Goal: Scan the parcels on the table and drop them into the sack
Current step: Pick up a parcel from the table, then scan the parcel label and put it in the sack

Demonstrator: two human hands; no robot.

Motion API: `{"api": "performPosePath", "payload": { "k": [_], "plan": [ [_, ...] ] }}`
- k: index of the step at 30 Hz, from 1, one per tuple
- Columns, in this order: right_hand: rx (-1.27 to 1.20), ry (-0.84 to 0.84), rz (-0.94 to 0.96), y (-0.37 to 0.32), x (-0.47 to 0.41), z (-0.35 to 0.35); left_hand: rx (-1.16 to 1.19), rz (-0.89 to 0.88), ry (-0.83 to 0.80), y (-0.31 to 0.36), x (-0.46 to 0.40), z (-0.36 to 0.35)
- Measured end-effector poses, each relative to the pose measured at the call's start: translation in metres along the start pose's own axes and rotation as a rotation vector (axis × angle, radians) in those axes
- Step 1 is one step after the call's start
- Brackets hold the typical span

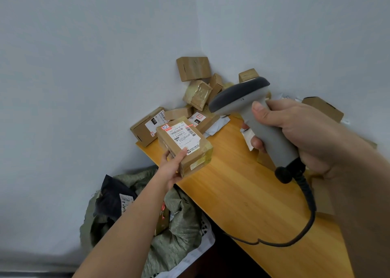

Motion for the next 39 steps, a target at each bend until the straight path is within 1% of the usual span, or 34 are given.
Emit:
{"api": "performPosePath", "payload": {
  "k": [6,12,15,18,21,24,27,29,31,33,37,39],
  "plan": [
    [0.005,-0.019,-0.003,-0.002,-0.007,-0.012,0.024,0.005,-0.008,-0.003,-0.007,0.013],
    [-0.032,-0.087,-0.032,-0.005,-0.025,-0.044,0.081,0.008,0.013,0.000,-0.006,0.048],
    [-0.099,-0.127,-0.055,-0.002,-0.043,-0.070,0.071,-0.024,0.069,0.005,-0.010,0.085],
    [-0.115,-0.143,-0.139,0.015,-0.069,-0.099,0.016,-0.071,0.195,0.009,-0.014,0.134],
    [-0.110,-0.159,-0.239,0.044,-0.094,-0.135,-0.125,-0.074,0.332,0.009,-0.022,0.185],
    [-0.033,-0.139,-0.340,0.094,-0.115,-0.170,-0.220,-0.003,0.401,-0.001,-0.035,0.224],
    [-0.107,-0.204,-0.495,0.149,-0.125,-0.210,-0.257,0.075,0.375,-0.016,-0.049,0.244],
    [-0.214,-0.243,-0.575,0.180,-0.127,-0.238,-0.280,0.095,0.347,-0.029,-0.058,0.253],
    [-0.274,-0.251,-0.636,0.211,-0.130,-0.263,-0.304,0.093,0.351,-0.040,-0.063,0.260],
    [-0.235,-0.265,-0.676,0.238,-0.134,-0.284,-0.343,0.093,0.363,-0.049,-0.068,0.271],
    [-0.124,-0.317,-0.675,0.270,-0.139,-0.318,-0.462,0.088,0.391,-0.058,-0.073,0.303],
    [-0.060,-0.306,-0.670,0.282,-0.142,-0.325,-0.446,0.094,0.394,-0.058,-0.071,0.316]
  ]
}}
Point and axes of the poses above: each hand's wrist, its own x-axis away from the middle knuckle, its own z-axis out of the back of the hand, y = z × x, the point moved 5 cm from there along -x, towards the middle knuckle, and after that the axes turned 12 degrees about x, right-handed, at the moved point
